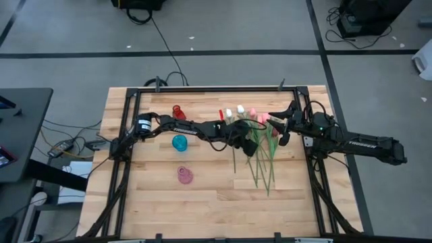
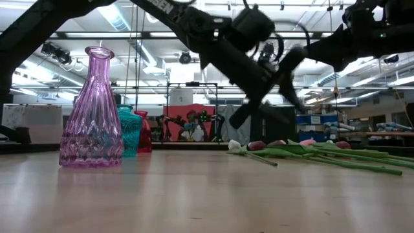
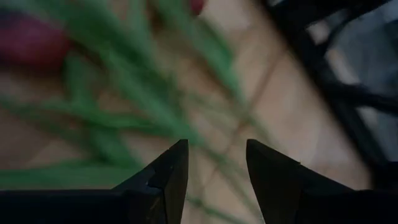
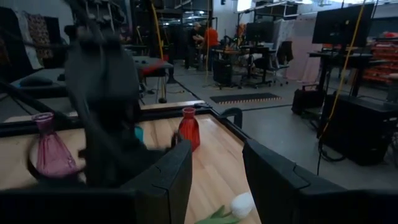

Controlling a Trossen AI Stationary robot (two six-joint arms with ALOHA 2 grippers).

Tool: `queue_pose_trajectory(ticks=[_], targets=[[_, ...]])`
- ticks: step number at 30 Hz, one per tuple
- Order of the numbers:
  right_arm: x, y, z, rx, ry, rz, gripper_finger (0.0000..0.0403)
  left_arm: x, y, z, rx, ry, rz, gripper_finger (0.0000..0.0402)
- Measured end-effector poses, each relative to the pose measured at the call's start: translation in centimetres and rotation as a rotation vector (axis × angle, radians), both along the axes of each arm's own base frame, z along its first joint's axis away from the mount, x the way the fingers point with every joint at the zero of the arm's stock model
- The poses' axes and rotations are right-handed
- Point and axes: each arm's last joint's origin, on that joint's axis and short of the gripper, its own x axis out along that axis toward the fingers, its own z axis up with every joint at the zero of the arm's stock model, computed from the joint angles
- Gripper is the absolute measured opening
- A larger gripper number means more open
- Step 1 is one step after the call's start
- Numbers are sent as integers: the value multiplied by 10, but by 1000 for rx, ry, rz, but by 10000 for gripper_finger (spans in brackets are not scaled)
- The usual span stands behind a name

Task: Sort flowers into vase by color
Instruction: Put the left white flower into the red vase

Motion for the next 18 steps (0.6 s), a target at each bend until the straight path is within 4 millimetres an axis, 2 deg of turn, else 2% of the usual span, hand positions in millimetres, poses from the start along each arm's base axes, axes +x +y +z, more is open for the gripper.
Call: queue_pose_trajectory(ticks=[3,8,18], targets=[[0,0,1,-2,-6,0,155,-5,4,-11,-15,96,17,166],[0,0,1,-2,-8,0,155,-16,11,-16,30,227,110,166],[0,0,1,-7,-12,0,155,-22,15,-9,146,342,221,166]])
